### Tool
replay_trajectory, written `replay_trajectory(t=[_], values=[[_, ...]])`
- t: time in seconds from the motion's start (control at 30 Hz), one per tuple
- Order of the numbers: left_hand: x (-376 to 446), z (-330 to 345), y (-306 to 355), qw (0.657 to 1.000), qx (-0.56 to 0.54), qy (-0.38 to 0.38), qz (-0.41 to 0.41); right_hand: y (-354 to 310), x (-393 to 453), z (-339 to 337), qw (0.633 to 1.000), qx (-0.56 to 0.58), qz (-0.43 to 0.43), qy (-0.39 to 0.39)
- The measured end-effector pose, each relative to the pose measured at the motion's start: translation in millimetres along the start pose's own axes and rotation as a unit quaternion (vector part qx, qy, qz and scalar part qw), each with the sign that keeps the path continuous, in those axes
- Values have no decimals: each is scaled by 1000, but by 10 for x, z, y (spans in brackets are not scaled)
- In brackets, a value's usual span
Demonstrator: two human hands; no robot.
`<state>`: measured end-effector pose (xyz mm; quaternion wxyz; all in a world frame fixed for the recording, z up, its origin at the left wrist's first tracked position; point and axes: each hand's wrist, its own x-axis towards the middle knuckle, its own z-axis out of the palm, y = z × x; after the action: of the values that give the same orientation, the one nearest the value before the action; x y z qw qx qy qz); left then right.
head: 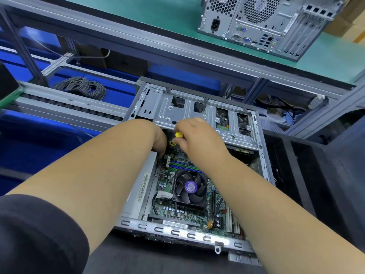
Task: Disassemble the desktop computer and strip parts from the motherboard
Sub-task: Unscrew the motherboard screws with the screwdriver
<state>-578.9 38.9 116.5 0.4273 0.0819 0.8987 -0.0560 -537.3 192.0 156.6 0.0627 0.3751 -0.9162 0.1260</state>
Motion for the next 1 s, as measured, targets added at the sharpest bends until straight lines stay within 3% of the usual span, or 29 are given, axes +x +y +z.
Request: replay_trajectory(t=[0.2,0.7,1.0], values=[[-6,-13,-6,1000,-9,1,-1,-46,17,8,999,-11,35,-5],[75,40,-28,1000,-17,0,0,-80,-46,106,1000,0,-2,4],[-30,21,22,997,-75,18,1,-47,32,-11,998,-39,-25,-35]])
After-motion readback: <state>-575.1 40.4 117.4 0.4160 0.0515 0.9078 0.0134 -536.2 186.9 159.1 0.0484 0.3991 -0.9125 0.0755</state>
